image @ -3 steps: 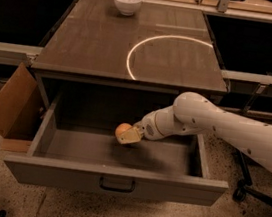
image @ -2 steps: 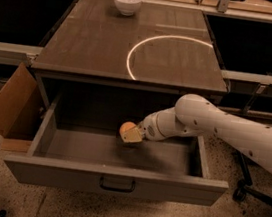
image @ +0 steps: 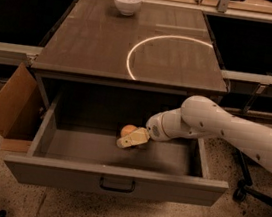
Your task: Place orange into top drawer
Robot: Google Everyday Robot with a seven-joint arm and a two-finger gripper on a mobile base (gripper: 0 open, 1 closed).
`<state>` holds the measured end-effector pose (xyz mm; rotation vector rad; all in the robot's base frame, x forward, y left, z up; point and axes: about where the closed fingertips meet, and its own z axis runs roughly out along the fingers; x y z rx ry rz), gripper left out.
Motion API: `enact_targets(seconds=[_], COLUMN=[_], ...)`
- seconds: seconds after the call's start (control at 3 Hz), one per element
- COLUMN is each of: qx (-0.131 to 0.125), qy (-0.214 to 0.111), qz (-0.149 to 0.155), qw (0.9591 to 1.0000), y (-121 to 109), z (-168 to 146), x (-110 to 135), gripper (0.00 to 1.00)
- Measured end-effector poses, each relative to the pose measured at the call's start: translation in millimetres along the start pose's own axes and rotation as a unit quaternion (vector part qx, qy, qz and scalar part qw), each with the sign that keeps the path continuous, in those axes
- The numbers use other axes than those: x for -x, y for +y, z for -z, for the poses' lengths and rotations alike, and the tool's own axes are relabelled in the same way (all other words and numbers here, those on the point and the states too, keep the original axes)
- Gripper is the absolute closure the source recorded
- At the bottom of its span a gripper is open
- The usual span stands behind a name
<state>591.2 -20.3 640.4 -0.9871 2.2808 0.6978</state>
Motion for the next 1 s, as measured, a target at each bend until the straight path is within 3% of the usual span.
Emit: enact_targets(seconds=[1.0], qx=[-0.042], qy=[-0.081], qz=[-0.005], qw=[0.9958], y=[-1], z=[112], x=[13], gripper=[0.0])
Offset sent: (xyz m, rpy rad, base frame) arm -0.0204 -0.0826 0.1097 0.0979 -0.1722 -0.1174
